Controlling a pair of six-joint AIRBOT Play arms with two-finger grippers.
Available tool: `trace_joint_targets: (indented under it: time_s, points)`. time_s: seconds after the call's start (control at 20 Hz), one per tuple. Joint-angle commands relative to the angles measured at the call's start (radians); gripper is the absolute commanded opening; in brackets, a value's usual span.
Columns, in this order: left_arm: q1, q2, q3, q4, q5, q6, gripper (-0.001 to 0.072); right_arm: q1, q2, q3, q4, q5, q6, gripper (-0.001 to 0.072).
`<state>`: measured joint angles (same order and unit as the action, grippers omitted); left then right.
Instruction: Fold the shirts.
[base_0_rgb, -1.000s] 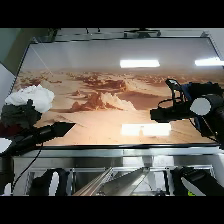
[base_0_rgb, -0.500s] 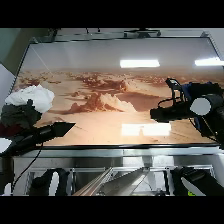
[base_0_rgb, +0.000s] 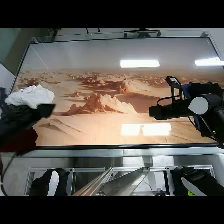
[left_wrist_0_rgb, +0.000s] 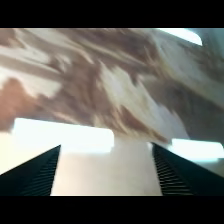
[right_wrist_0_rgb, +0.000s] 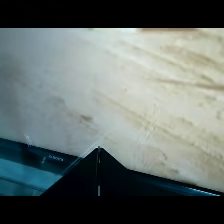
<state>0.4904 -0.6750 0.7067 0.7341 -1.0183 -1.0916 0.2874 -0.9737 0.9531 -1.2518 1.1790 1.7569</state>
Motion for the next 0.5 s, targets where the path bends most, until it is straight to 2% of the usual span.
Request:
trace_joint_targets:
  time_s: [0.0, 0.05, 0.1, 0.25, 0.45]
  points:
    - [0.185, -0.235, 0.196, 0.097, 0.184, -0.012, 0.072, 0.0, -0.024, 0.0, 0.0, -0.047, 0.0, 0.027]
    - [0.22, -0.33, 0.249, 0.097, 0.197, -0.011, 0.072, 0.0, -0.033, 0.0, 0.0, -0.047, 0.0, 0.0475]
    - [0.242, -0.439, 0.311, 0.107, 0.188, -0.007, 0.072, 0.0, -0.042, 0.0, 0.0, -0.047, 0.0, 0.0526]
    - [0.25, -0.736, 0.486, 0.112, 0.146, -0.005, 0.072, 0.0, -0.076, 0.0, 0.0, -0.047, 0.0, 0.0526]
    - [0.195, -1.02, 0.678, 0.113, 0.158, -0.005, 0.072, 0.0, -0.119, 0.0, 0.0, -0.046, 0.0, 0.0525]
